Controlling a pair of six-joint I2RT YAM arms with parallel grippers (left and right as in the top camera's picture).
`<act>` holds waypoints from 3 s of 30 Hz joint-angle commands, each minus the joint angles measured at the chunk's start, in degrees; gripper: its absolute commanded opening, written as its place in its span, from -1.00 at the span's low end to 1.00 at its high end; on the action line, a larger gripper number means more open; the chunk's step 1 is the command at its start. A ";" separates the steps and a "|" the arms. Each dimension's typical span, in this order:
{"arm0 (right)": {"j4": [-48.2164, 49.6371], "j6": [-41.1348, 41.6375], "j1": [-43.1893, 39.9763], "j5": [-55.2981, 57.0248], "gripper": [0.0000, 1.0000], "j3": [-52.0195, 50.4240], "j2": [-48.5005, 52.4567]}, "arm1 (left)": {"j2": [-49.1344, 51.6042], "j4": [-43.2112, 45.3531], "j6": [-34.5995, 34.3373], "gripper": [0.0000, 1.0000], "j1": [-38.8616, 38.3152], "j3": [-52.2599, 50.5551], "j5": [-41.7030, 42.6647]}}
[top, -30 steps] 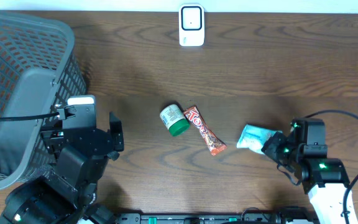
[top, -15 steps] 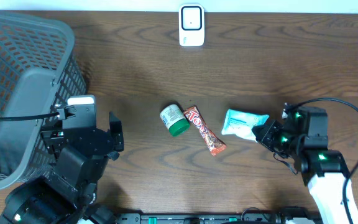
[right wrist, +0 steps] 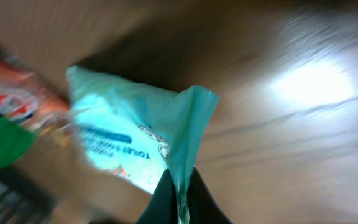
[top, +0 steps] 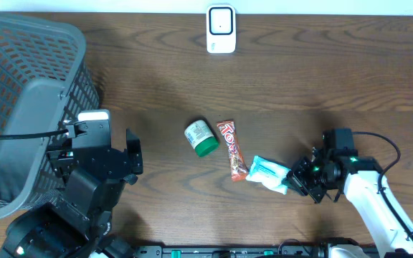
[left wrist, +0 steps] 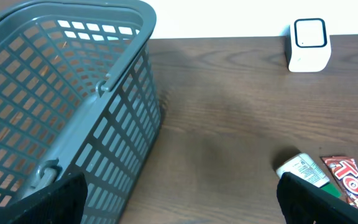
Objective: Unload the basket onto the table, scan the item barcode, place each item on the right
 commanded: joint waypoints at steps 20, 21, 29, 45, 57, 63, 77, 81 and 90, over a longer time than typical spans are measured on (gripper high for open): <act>-5.22 -6.69 0.26 -14.45 0.70 15.32 -2.19 | -0.20 -0.15 -0.26 0.96 0.20 0.37 -0.70; -4.87 -10.86 0.26 -14.29 0.78 15.32 -2.19 | -0.20 -0.15 -0.24 0.96 0.20 0.37 -0.70; -7.89 -23.34 7.17 11.08 0.99 15.10 -2.19 | -0.20 -0.15 -0.26 0.96 0.20 0.37 -0.70; -5.33 -25.22 41.53 47.28 0.98 14.88 6.14 | -0.20 -0.15 -0.24 0.96 0.17 0.37 -0.70; -7.04 -19.82 51.23 59.74 0.92 14.91 27.82 | -0.20 -0.17 -0.26 0.96 0.17 0.37 -0.70; -4.98 -19.43 55.10 59.84 0.97 14.91 35.10 | -0.20 -0.15 -0.24 0.96 0.20 0.37 -0.70; -2.10 -23.21 54.88 60.26 0.46 14.91 44.11 | -0.20 -0.15 -0.24 0.96 0.17 0.37 -0.70; -3.04 -23.78 54.88 60.26 -0.28 14.95 44.11 | -0.20 -0.15 -0.24 0.96 0.17 0.37 -0.70; -7.98 -21.68 54.88 60.11 -0.98 19.58 43.89 | -0.20 -0.15 -0.24 0.96 0.20 0.37 -0.70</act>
